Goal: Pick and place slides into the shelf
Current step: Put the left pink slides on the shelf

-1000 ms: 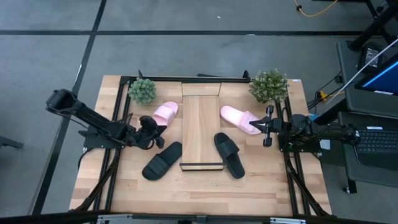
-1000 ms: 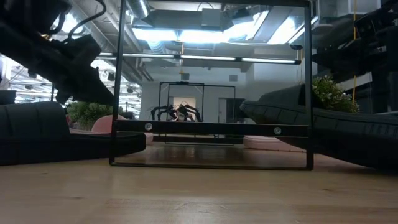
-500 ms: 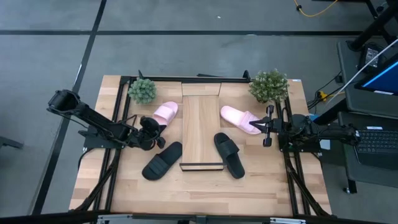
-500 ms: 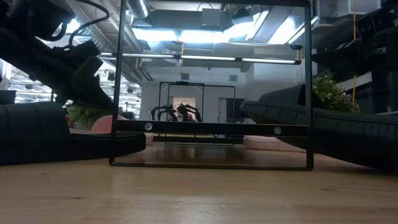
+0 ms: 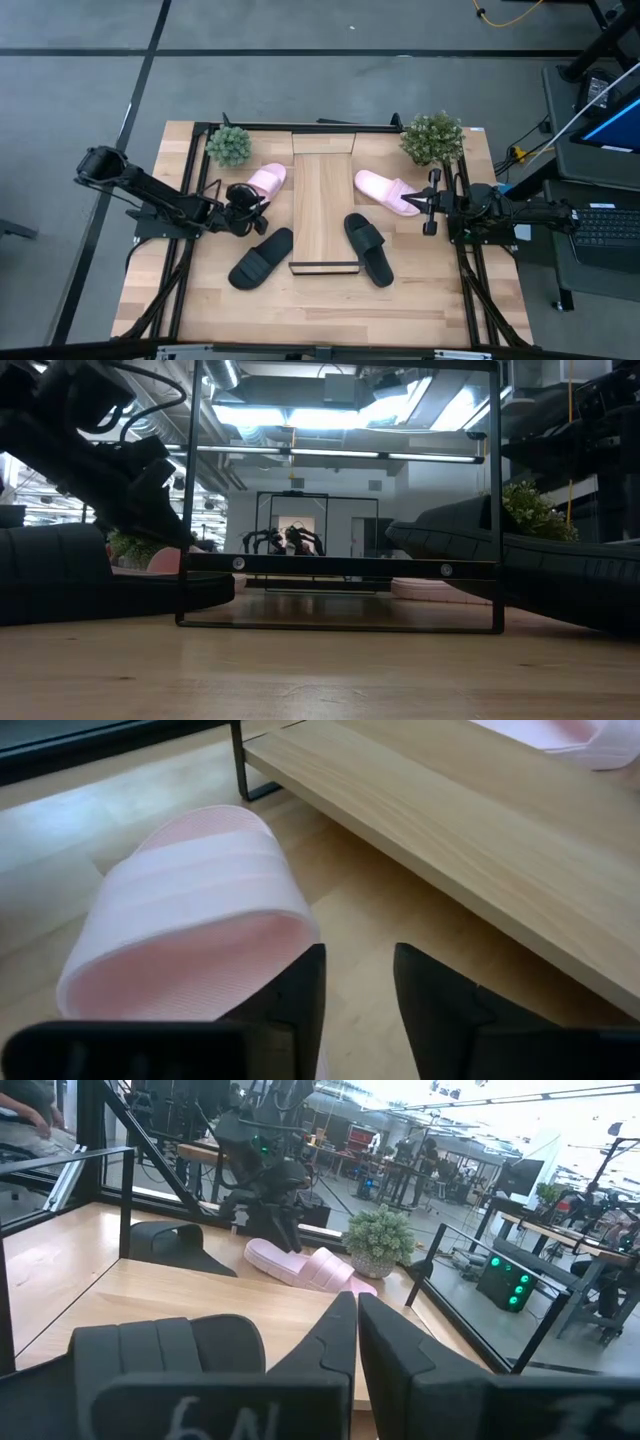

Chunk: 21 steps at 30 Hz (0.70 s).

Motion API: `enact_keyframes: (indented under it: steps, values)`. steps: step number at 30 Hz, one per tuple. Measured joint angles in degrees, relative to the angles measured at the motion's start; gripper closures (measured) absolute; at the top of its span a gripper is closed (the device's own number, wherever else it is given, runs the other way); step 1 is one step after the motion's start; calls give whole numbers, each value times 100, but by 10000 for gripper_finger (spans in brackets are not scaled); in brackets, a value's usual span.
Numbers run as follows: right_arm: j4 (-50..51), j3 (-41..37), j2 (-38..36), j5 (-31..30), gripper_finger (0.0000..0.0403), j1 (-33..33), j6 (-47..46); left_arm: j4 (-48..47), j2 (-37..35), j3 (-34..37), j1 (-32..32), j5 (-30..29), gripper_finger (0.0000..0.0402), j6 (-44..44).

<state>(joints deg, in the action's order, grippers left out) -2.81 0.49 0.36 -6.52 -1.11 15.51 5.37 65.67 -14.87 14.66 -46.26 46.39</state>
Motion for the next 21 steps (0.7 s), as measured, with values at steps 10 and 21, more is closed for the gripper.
enact_keyframes:
  steps: [10,21]
  values:
    - [-16,0,0,0,384,-1,2,33,-2,0,-367,266,276,22]
    - [-42,0,0,-2,384,-1,2,61,257,0,-842,575,275,278]
